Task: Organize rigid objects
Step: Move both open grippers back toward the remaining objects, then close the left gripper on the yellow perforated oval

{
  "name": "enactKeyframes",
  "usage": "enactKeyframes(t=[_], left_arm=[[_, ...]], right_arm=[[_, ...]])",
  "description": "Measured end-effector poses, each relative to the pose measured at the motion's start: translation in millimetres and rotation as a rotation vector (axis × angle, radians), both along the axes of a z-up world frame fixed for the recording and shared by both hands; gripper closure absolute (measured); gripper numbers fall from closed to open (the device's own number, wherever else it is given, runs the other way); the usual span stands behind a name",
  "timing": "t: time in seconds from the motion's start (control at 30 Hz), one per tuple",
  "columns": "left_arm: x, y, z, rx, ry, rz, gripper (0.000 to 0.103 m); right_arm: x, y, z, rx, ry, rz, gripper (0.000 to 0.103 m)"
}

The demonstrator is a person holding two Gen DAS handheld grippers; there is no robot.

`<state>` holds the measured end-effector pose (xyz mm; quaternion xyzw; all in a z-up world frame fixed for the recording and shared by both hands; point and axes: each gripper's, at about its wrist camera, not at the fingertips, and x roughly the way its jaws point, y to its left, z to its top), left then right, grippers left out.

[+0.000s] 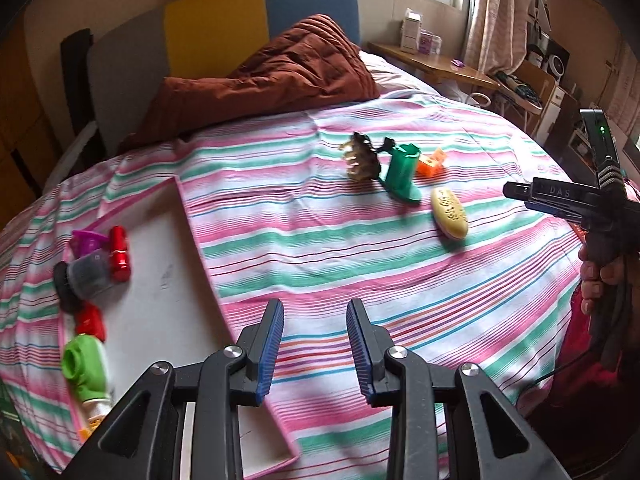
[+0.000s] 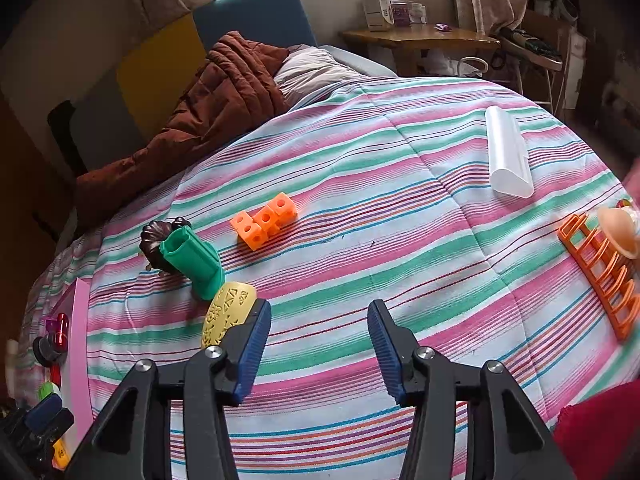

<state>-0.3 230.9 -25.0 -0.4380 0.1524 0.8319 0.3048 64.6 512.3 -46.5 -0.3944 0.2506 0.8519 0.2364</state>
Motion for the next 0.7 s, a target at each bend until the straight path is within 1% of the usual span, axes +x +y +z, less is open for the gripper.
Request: enactKeyframes(t=[0.23, 0.47, 0.6, 0.63, 0.7], left_arm=[[-1, 22, -10, -0.004, -0.032, -0.026, 0.071], [-4, 49, -17, 0.007, -0.072, -0.060, 0.071], [-4, 74, -20, 0.023, -0.094, -0.106, 0.064], [-5, 82, -21, 0.033, -0.107, -0.120, 0.062], [-9, 97, -24, 0.042, -0.139, -0.134, 0.061]], right_arm=[[-1, -1, 0, 0.002, -0.010, 0.004, 0.049], [7, 9, 3, -0.010, 0.004, -0.051, 0.049], [9, 14, 4, -0.016, 0.009, -0.079, 0.049], [10, 15, 5, -0.018, 0.011, -0.085, 0.048], [12, 18, 5, -0.027, 0.015, -0.096, 0.047]])
